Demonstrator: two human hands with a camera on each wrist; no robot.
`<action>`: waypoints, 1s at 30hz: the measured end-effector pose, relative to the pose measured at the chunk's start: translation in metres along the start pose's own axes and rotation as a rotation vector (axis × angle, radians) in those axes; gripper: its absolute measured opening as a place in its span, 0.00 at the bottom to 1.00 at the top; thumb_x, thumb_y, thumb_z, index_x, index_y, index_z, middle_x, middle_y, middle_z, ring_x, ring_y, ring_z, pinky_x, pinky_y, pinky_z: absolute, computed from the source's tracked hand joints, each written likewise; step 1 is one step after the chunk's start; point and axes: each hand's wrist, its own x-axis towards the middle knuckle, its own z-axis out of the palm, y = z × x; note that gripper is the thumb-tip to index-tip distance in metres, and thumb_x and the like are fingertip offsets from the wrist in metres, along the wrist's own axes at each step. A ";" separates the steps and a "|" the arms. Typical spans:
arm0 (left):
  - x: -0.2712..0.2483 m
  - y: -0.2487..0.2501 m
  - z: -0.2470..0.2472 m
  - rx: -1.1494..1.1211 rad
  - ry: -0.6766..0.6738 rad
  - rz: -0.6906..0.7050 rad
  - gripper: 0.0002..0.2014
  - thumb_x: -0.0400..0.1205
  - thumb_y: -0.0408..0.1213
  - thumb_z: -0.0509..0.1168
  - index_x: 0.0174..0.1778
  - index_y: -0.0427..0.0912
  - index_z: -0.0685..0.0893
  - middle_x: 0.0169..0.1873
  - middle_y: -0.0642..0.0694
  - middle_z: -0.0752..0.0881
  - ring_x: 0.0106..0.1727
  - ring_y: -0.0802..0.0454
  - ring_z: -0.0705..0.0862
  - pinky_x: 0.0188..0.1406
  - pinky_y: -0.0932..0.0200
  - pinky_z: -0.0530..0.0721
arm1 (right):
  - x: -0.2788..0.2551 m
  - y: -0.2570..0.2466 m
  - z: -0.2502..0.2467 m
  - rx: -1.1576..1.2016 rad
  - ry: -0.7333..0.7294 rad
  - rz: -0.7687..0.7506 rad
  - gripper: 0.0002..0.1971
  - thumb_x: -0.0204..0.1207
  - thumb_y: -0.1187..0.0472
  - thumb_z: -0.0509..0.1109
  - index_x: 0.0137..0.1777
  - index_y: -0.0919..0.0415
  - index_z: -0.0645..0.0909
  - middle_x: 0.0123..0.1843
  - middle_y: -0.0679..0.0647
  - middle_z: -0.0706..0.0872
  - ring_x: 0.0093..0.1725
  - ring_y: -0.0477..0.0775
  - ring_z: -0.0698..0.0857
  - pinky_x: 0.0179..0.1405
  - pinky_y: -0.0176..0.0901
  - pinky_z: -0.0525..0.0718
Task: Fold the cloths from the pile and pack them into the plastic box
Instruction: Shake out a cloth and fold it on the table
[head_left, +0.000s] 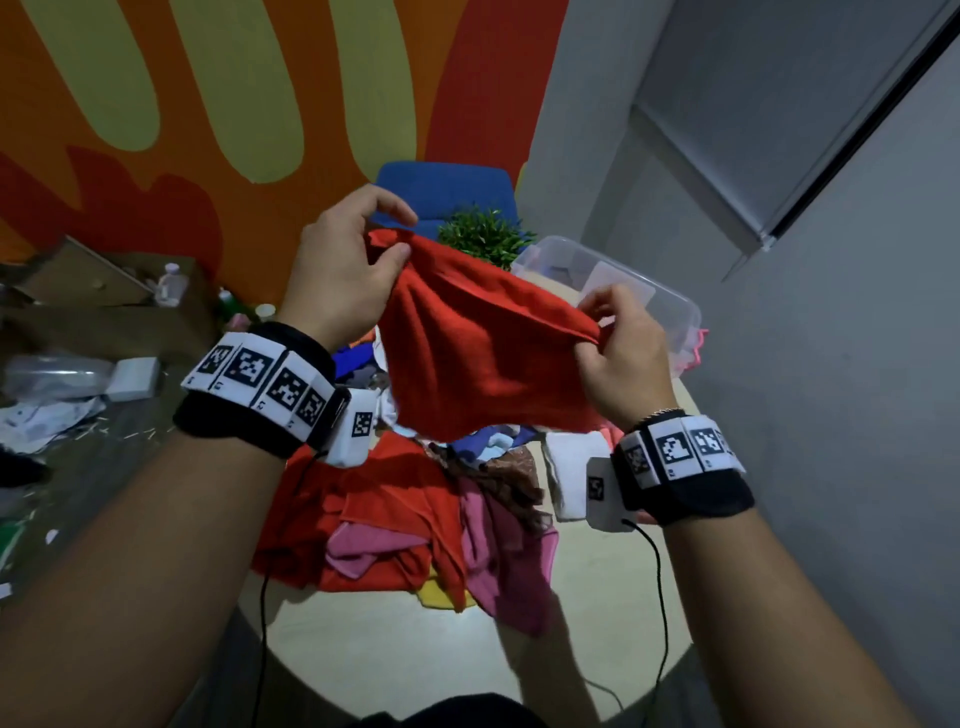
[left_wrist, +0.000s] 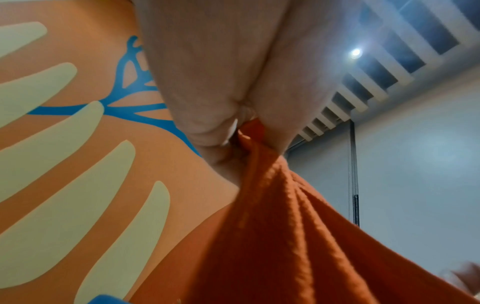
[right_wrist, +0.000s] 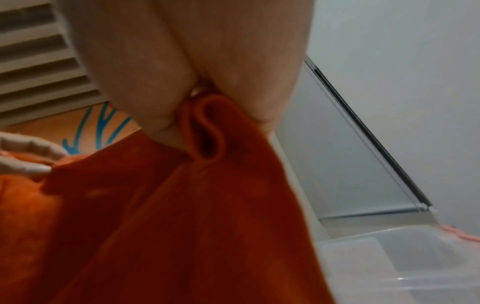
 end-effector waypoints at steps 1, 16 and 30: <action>0.001 -0.002 0.001 -0.017 0.025 -0.016 0.10 0.81 0.36 0.71 0.54 0.55 0.85 0.51 0.57 0.87 0.53 0.55 0.86 0.57 0.46 0.86 | -0.001 0.002 -0.002 0.061 -0.022 -0.028 0.15 0.66 0.74 0.66 0.51 0.59 0.80 0.46 0.48 0.85 0.47 0.46 0.82 0.50 0.27 0.74; -0.014 0.036 0.032 -0.156 -0.344 -0.051 0.10 0.82 0.34 0.73 0.57 0.50 0.88 0.48 0.51 0.92 0.52 0.55 0.90 0.57 0.57 0.86 | -0.018 -0.005 0.028 0.327 -0.475 -0.075 0.25 0.77 0.51 0.76 0.71 0.54 0.73 0.56 0.47 0.87 0.54 0.43 0.87 0.54 0.38 0.85; -0.013 0.046 0.027 -0.191 -0.283 0.025 0.03 0.82 0.32 0.72 0.46 0.45 0.89 0.40 0.53 0.90 0.42 0.65 0.86 0.46 0.70 0.80 | -0.017 0.003 0.048 0.451 -0.439 -0.084 0.09 0.70 0.59 0.73 0.48 0.60 0.83 0.37 0.55 0.87 0.38 0.57 0.84 0.42 0.54 0.84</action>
